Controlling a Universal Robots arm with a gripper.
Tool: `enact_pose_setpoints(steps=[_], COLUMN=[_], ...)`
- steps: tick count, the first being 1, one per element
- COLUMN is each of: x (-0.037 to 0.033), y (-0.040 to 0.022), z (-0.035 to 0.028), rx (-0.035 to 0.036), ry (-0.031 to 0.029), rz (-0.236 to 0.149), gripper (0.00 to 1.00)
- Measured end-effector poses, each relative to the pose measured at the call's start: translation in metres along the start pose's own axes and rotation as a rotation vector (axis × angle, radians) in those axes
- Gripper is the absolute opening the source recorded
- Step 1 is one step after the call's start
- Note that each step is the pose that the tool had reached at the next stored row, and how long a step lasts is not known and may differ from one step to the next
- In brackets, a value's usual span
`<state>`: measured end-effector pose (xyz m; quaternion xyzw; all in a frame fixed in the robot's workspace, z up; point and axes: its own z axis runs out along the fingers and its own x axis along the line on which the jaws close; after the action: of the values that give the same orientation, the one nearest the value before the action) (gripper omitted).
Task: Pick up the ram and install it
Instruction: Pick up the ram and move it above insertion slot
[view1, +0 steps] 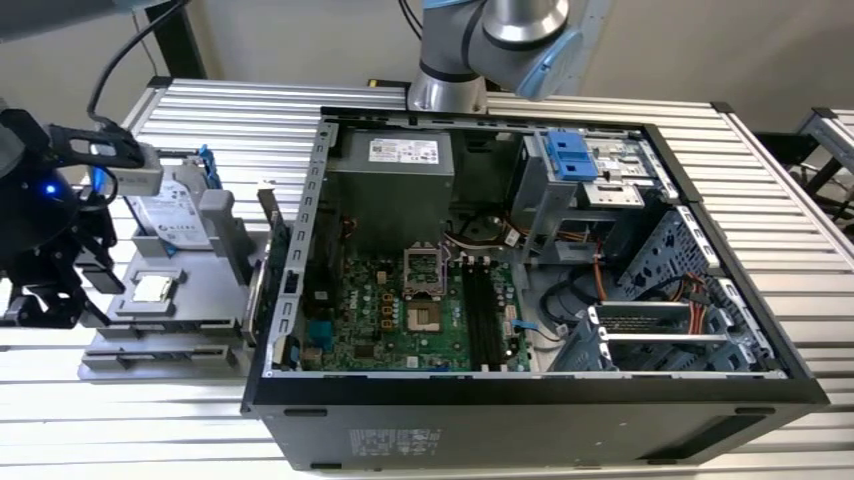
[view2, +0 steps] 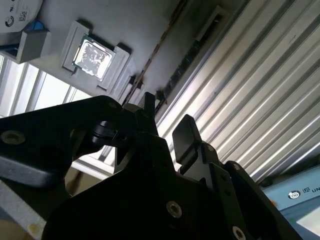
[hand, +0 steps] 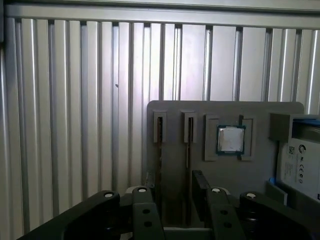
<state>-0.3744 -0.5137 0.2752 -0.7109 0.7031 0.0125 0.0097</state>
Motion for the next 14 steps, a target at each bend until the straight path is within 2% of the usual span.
enact_pose_setpoints(steps=[14], x=[0.0004], y=[-0.0001], z=[0.0141], rx=[0.0003], ry=[-0.0001], rz=[0.000], gripper=[1.00])
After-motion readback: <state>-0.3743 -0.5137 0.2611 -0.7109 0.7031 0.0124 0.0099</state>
